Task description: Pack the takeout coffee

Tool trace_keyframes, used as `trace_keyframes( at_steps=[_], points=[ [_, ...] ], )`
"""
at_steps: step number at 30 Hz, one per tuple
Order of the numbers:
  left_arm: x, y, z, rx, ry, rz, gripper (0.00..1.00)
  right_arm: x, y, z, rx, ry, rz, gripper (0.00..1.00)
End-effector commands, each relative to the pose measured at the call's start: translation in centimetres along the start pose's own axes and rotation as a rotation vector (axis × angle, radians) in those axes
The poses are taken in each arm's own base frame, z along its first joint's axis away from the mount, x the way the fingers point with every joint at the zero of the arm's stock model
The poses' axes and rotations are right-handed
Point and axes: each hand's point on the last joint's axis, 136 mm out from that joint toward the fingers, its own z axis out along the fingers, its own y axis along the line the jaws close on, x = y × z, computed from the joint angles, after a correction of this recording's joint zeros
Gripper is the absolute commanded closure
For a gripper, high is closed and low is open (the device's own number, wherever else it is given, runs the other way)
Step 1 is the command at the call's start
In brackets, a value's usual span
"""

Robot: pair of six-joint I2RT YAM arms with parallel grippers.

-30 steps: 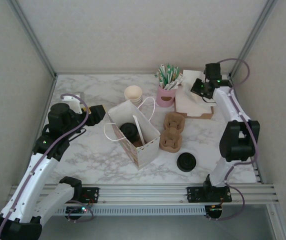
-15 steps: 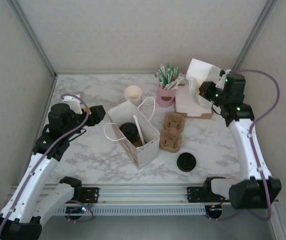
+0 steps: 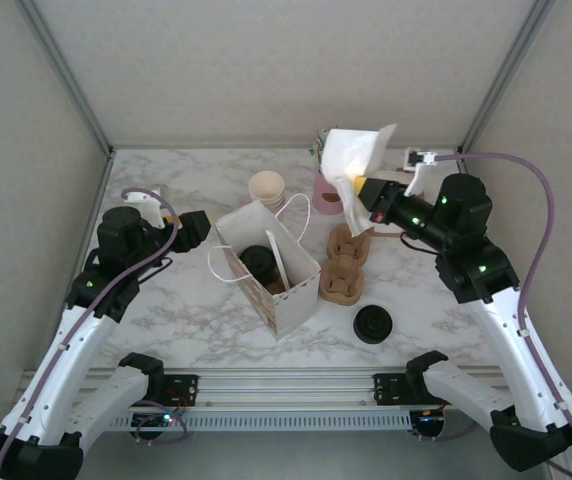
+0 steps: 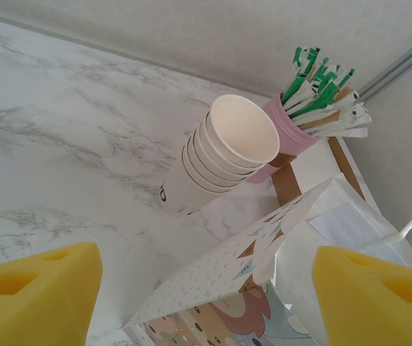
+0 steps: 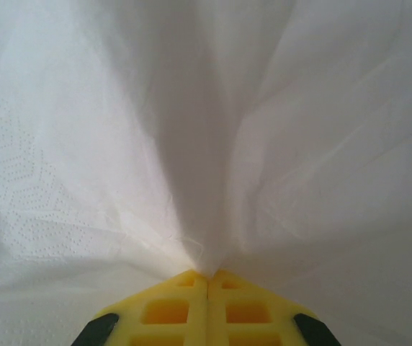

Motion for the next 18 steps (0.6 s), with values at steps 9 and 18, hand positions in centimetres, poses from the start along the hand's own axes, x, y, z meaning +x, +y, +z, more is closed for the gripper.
trace_keyframes(
  at_steps=[9,18],
  points=[
    [-0.6,-0.2,-0.2,-0.01,-0.01,0.012,0.23,3.1,12.5,2.7,-0.244,0.085,-0.107,1.0],
    [-0.4,-0.1,0.0,-0.018,-0.002,0.011,0.23,8.8,17.4,6.1,-0.378,0.215,-0.065,1.0]
  ],
)
